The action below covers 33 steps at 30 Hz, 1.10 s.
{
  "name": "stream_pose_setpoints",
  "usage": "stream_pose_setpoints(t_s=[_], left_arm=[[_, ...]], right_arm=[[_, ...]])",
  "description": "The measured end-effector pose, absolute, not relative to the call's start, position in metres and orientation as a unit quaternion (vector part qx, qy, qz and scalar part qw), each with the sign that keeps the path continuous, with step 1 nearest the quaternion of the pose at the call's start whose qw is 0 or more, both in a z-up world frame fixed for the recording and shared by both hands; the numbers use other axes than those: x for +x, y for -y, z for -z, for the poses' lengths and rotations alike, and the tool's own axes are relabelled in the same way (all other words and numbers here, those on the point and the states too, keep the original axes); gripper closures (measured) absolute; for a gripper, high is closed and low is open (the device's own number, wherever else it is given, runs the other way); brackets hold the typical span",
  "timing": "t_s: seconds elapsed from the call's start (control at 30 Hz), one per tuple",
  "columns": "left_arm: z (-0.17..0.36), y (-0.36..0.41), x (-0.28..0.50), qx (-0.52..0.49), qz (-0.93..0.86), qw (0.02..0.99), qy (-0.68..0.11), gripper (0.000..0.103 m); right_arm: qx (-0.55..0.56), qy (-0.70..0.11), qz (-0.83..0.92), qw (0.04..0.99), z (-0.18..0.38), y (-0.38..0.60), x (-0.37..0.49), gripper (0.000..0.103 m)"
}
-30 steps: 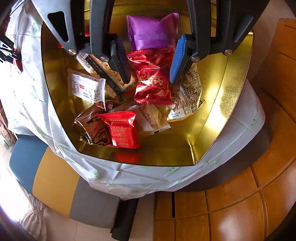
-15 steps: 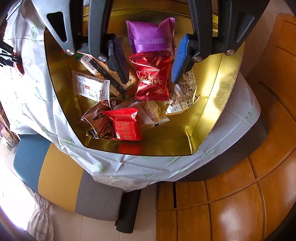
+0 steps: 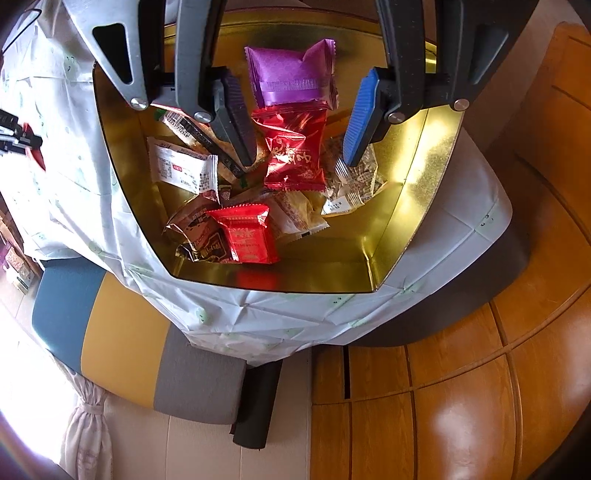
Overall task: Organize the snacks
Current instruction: 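Carry the red-and-white pack into the gold tin and open the right tool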
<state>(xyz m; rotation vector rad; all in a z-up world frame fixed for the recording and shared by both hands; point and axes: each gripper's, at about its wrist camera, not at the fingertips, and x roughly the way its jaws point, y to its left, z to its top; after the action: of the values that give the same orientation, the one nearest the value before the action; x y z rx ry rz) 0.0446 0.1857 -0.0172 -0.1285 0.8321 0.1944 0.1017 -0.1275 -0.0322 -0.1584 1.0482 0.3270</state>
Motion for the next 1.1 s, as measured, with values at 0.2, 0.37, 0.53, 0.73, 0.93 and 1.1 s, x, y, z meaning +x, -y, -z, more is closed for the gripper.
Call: stream_pose_setpoints(t_s=[0.2,0.37,0.53,0.73,0.93,1.1], left_arm=[[0.014,-0.194,0.04,-0.067,-0.099,0.91,-0.398,0.053],[0.016,-0.202,0.038,-0.079,-0.107,0.909,-0.395,0.053],[0.015,-0.211,0.035,-0.089,-0.116,0.909,-0.39,0.053],[0.014,-0.224,0.031,-0.099,-0.127,0.909,-0.384,0.053],[0.02,-0.23,0.03,-0.104,-0.13,0.905,-0.392,0.053],[0.024,-0.233,0.03,-0.103,-0.131,0.903,-0.395,0.053]], right_arm=[[-0.082,-0.457,-0.235,0.854,-0.002,0.056,0.1,0.069],[-0.08,-0.449,-0.279,0.845,-0.013,0.014,0.088,0.069],[-0.087,-0.446,-0.319,0.832,-0.017,-0.022,0.08,0.069],[-0.108,-0.456,-0.347,0.813,-0.009,-0.063,0.082,0.069],[-0.117,-0.489,-0.357,0.788,0.021,-0.102,0.099,0.067],[-0.108,-0.504,-0.366,0.775,0.037,-0.111,0.103,0.066]])
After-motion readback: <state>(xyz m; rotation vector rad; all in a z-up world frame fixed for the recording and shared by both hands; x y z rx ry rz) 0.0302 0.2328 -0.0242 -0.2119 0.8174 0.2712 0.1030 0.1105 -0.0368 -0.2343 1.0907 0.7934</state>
